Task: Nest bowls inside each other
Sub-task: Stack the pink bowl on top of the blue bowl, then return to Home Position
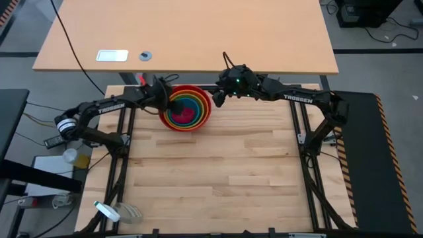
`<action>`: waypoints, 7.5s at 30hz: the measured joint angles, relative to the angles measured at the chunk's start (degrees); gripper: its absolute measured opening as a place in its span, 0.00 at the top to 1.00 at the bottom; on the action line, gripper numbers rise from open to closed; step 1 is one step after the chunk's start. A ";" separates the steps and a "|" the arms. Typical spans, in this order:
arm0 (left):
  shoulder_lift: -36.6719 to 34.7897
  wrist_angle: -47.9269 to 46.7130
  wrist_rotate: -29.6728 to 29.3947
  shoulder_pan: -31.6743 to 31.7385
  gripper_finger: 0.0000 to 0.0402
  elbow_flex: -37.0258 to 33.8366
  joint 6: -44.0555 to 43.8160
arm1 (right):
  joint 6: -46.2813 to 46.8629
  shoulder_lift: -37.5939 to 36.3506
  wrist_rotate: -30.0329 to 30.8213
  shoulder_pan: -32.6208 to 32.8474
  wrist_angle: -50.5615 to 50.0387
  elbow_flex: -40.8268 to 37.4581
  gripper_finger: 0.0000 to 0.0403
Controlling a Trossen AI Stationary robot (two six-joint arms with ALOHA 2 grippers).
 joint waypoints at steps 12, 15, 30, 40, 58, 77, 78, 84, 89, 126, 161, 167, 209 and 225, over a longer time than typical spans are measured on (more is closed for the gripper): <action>-12.84 -1.55 -7.68 -6.33 0.46 0.06 7.11 | 1.54 -4.29 -3.70 -3.69 0.37 -5.03 0.36; -16.66 -0.83 -5.76 -8.31 0.51 -2.69 7.14 | 1.81 -7.31 -5.03 -4.57 5.34 -10.31 0.38; 0.14 2.54 2.45 -13.43 0.64 -1.43 4.85 | 4.51 -9.27 -9.31 -4.28 9.42 -14.60 0.40; 7.08 0.21 5.44 -12.29 0.65 4.90 6.06 | 6.16 -9.42 -9.43 -3.63 8.92 -14.60 0.40; -22.13 11.12 -0.75 -13.09 0.65 -6.62 4.77 | 5.13 -22.62 -13.74 -9.46 17.86 -25.84 0.40; -54.55 36.37 -6.42 -12.72 0.65 -37.08 -10.60 | 17.97 -56.44 -16.74 -16.29 35.74 -57.55 0.52; -56.06 36.19 -6.85 -12.72 0.65 -37.46 -10.71 | 18.57 -57.99 -16.75 -16.69 35.74 -58.55 0.53; -63.39 32.58 -8.36 -12.74 0.65 -38.14 -10.74 | 22.22 -66.09 -16.53 -17.34 35.74 -64.88 0.57; -65.63 30.95 -8.64 -14.74 0.65 -38.14 -9.60 | 24.89 -70.37 -16.37 -17.31 36.07 -68.73 0.60; -65.56 39.53 -13.75 -23.46 0.98 -50.34 -12.96 | 30.37 -86.61 -21.09 -17.77 28.47 -81.42 0.76; -63.59 33.06 -12.67 -23.32 0.98 -50.29 7.48 | 27.51 -88.61 -18.19 -7.35 28.46 -81.40 0.75; -63.59 33.08 -12.67 -23.32 0.98 -50.29 7.46 | 27.53 -88.61 -18.19 -7.35 28.44 -81.40 0.75; -63.61 33.13 -12.68 -23.32 0.98 -50.29 7.38 | 27.53 -88.59 -18.19 -7.35 28.46 -81.40 0.75; -63.61 33.13 -12.68 -23.32 0.98 -50.29 7.40 | 27.54 -88.59 -18.19 -7.35 28.44 -81.40 0.75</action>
